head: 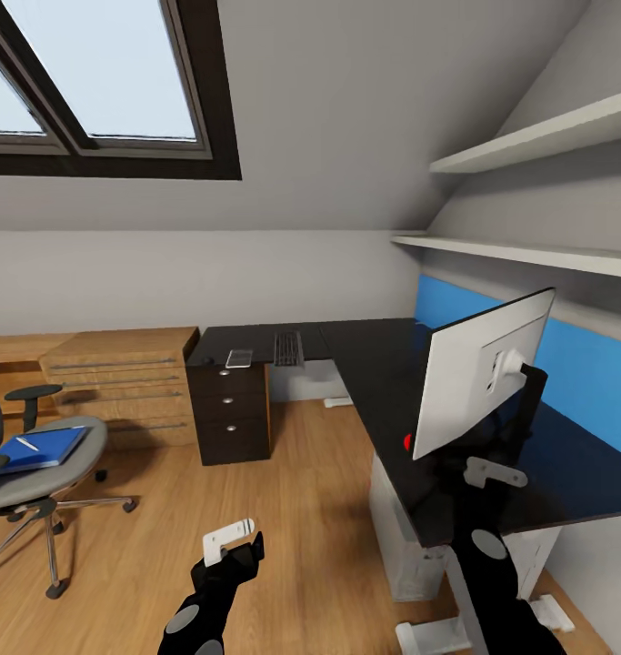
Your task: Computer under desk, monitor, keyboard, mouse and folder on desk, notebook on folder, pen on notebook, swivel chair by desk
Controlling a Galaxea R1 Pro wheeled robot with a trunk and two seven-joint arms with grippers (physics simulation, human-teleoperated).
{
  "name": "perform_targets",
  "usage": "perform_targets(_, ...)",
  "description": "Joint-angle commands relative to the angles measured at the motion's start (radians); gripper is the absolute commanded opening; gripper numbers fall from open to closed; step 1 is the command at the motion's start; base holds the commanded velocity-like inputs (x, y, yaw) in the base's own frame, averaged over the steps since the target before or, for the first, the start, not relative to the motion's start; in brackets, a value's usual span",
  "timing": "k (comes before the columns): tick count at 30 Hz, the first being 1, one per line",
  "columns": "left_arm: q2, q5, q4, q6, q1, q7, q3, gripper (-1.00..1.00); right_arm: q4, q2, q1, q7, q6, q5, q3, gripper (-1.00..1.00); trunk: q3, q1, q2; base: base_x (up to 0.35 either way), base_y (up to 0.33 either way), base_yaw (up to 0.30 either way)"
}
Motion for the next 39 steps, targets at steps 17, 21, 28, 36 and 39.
perform_targets(17, 0.001, 0.000, -0.002, 0.005, -0.001, 0.009, -0.001, 1.00, 0.144, 0.000, -0.195, -0.090, -0.002, 0.044, 0.143, 1.00, -0.001, 0.000, -0.001, 0.000, 0.001, 0.000)
perform_targets(21, 0.000, 0.000, -0.002, 0.005, -0.001, 0.010, -0.002, 1.00, 0.222, 0.001, -0.209, -0.089, -0.042, 0.044, 0.144, 1.00, -0.001, 0.000, -0.001, 0.000, 0.000, 0.000)
perform_targets(28, -0.001, 0.000, 0.006, 0.005, -0.001, 0.009, -0.002, 1.00, 0.313, 0.002, -0.216, -0.089, -0.115, 0.049, 0.153, 1.00, -0.001, 0.000, -0.001, 0.000, 0.000, 0.000)
perform_targets(36, -0.003, -0.002, 0.063, 0.003, -0.001, 0.005, -0.001, 1.00, 0.316, -0.001, -0.216, -0.139, -0.175, 0.085, 0.164, 1.00, -0.001, 0.000, -0.001, 0.047, 0.000, 0.000)
perform_targets(39, -0.004, -0.003, 0.072, 0.003, -0.001, 0.005, -0.002, 1.00, 0.316, 0.000, -0.216, -0.212, -0.222, 0.100, 0.168, 1.00, -0.001, 0.000, -0.001, 0.182, 0.000, 0.000)
